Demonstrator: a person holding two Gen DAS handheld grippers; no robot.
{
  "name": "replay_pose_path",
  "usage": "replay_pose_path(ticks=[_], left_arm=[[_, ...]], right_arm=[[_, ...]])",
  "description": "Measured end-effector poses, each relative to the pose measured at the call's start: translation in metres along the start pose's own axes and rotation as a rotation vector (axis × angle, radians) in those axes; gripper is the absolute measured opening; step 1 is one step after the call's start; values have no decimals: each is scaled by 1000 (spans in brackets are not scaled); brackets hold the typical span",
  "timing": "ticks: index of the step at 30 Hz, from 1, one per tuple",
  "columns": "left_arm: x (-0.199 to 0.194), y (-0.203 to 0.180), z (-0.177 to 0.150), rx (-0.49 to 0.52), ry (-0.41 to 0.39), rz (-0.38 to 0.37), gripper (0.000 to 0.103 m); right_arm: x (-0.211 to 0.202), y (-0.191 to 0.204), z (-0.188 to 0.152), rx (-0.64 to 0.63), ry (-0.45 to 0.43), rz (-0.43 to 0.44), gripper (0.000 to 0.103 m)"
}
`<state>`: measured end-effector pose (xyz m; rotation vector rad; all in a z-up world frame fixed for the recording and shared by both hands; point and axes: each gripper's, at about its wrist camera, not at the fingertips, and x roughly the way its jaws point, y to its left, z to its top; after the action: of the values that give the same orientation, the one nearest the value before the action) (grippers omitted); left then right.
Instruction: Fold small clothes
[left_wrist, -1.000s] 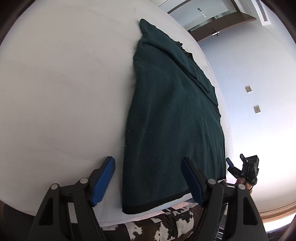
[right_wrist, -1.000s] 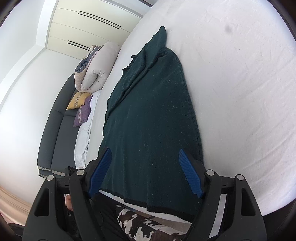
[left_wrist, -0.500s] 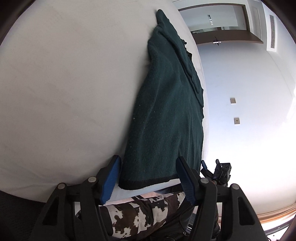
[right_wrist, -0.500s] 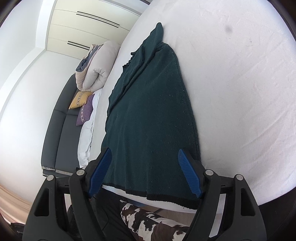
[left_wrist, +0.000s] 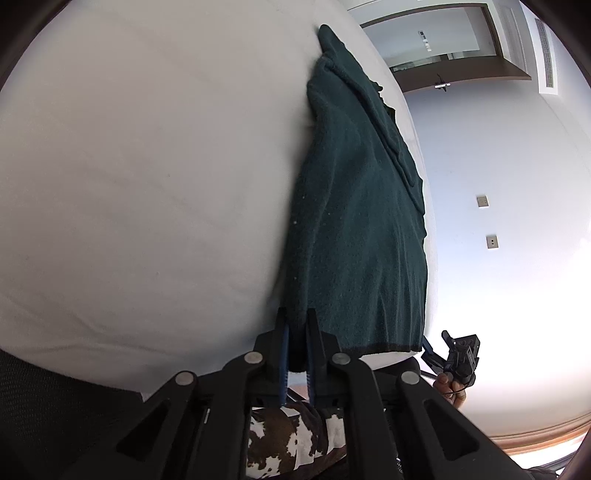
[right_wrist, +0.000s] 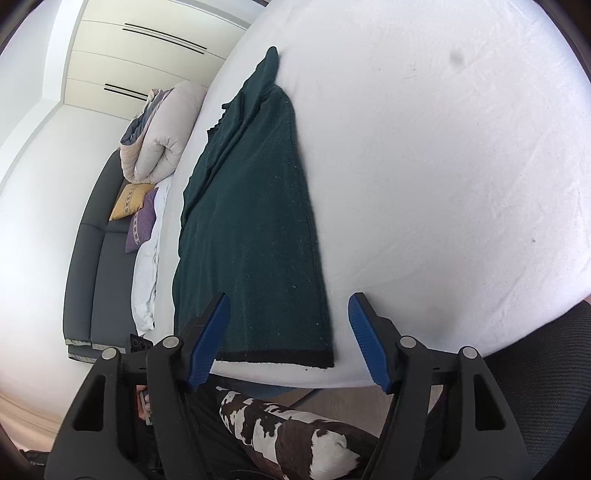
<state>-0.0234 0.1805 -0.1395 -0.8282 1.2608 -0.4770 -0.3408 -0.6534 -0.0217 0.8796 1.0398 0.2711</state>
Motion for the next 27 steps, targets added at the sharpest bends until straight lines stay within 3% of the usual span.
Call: replay_pose_path(ticks=[2,9,15,18,19,21,23,27], left_arm=[[-1,0,-1,3,-7,2,7],[-5,2,-4,16,-8,1,6],[-5,2,-5,22,-11,-1,6],[-6,3,-6,20,-15,-4,6],[-6,3,-6,21,-15,-5,6],[-7,3,-6,22,-16,-6,6],[-7,3,-6,24,-16,-6,6],[-10,0,-7,38,-16,-13,5]], right_arm=[[1,-4,-2,8,14,-16,58],[12,-4,-11,15,102,-30,57],[26,-9,-18,61,129,26,56],[26,-15,-20,89,119,43,43],[26,-17,-21,93,118,39,34],[25,-19,-21,95,115,31,29],[24,-19,-21,83,106,14,14],[22,-7,-23,30,97,-21,7]])
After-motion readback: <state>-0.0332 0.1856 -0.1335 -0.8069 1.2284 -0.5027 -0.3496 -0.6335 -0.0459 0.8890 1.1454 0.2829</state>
